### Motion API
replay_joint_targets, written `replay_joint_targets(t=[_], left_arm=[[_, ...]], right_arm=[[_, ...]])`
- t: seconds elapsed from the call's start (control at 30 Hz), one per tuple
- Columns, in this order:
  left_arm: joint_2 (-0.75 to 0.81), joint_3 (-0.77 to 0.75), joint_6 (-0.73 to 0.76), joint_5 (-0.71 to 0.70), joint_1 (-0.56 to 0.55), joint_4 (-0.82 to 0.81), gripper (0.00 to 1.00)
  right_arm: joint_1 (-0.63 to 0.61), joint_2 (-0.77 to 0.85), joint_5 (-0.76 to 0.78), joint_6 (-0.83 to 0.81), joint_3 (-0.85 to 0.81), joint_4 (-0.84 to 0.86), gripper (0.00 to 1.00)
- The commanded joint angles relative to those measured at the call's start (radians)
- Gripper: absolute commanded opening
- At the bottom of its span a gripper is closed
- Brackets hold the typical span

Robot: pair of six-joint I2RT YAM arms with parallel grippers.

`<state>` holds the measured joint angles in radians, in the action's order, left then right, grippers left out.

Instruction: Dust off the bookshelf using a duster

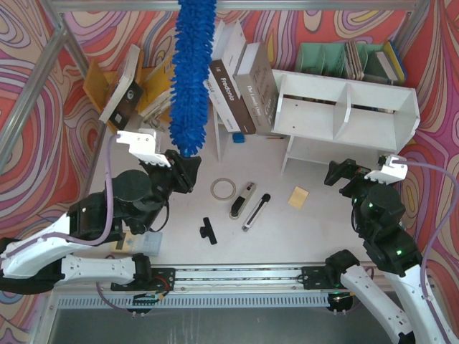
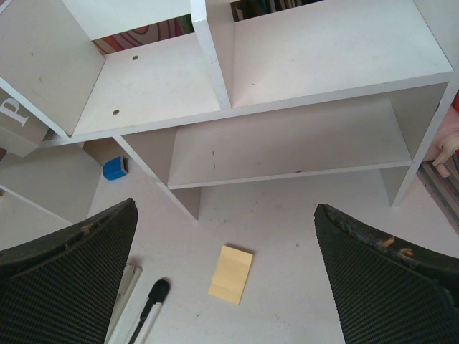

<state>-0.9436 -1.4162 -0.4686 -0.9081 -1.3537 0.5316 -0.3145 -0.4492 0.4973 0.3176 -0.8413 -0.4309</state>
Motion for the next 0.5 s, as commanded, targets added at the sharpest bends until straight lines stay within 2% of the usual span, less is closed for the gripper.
replay_joint_targets(t=[0.0, 0.13, 0.3, 0.47], left_arm=[[0.021, 0.077, 0.186, 0.063, 0.002, -0.156, 0.0], [0.041, 0.182, 0.348, 0.113, -0.006, -0.256, 0.0], [0.094, 0.328, 0.554, 0.165, -0.017, -0.462, 0.0], [0.113, 0.43, 0.84, 0.183, -0.015, -0.6, 0.0]], right_arm=[[0.001, -0.004, 0.017, -0.011, 0.001, 0.032, 0.99], [0.0, -0.01, 0.017, -0.013, 0.001, 0.033, 0.99], [0.001, -0.018, 0.018, -0.012, 0.001, 0.032, 0.99], [0.0, -0.026, 0.016, -0.011, 0.0, 0.033, 0.99]])
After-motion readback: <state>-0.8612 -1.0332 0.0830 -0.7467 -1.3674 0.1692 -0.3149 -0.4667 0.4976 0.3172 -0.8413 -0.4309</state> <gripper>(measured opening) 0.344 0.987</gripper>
